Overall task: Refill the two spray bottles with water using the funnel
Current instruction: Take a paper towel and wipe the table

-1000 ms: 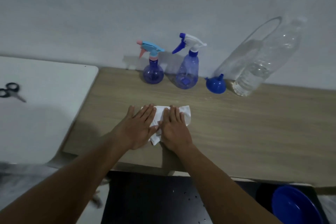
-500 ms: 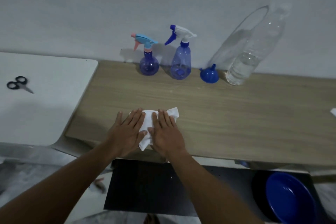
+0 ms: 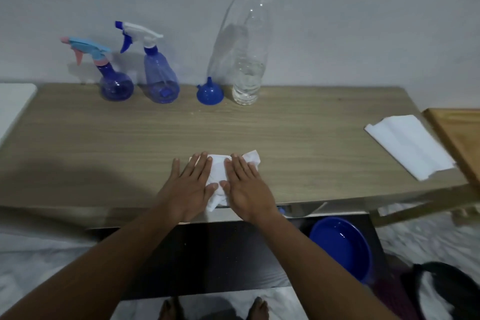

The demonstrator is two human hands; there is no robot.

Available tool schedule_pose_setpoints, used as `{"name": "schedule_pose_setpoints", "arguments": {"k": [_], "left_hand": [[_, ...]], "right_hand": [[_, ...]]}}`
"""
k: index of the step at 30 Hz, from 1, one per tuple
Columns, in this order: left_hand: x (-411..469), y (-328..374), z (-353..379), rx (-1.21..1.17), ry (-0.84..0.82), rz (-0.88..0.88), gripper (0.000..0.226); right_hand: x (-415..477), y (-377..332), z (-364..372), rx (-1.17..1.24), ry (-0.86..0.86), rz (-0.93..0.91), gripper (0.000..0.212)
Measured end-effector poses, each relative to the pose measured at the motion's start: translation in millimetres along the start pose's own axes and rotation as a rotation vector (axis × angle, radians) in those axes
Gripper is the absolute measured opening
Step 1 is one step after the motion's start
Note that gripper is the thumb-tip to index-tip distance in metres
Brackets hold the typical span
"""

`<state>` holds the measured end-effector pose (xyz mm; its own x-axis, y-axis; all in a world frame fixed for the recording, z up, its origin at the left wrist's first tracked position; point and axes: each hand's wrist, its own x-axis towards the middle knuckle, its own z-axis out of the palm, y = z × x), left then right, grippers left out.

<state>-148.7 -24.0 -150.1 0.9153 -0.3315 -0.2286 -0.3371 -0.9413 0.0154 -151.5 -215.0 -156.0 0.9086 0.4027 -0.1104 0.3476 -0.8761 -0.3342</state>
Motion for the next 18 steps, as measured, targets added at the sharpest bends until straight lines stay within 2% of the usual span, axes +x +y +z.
{"name": "schedule_pose_setpoints", "arguments": {"k": [4,10,14,18], "left_hand": [[25.9,60.4,-5.7,-0.006,-0.014,0.022,0.08],[42.3,125.3,-14.0,0.042,-0.06,0.07,0.085],[30.3,140.2,-20.8,0.024,-0.089,0.13,0.078],[21.7,132.6,-29.0,0.169,-0.104,0.236,0.072]], "right_hand": [[-24.4,57.9,-19.4,-0.021,-0.004,0.023,0.082],[-63.7,113.6,-36.9,-0.048,-0.022,0.067,0.068],[-88.9,124.5,-46.9,0.027,-0.051,0.066,0.067],[-106.3,121.2,-52.0,0.09,0.02,0.128,0.046]]}}
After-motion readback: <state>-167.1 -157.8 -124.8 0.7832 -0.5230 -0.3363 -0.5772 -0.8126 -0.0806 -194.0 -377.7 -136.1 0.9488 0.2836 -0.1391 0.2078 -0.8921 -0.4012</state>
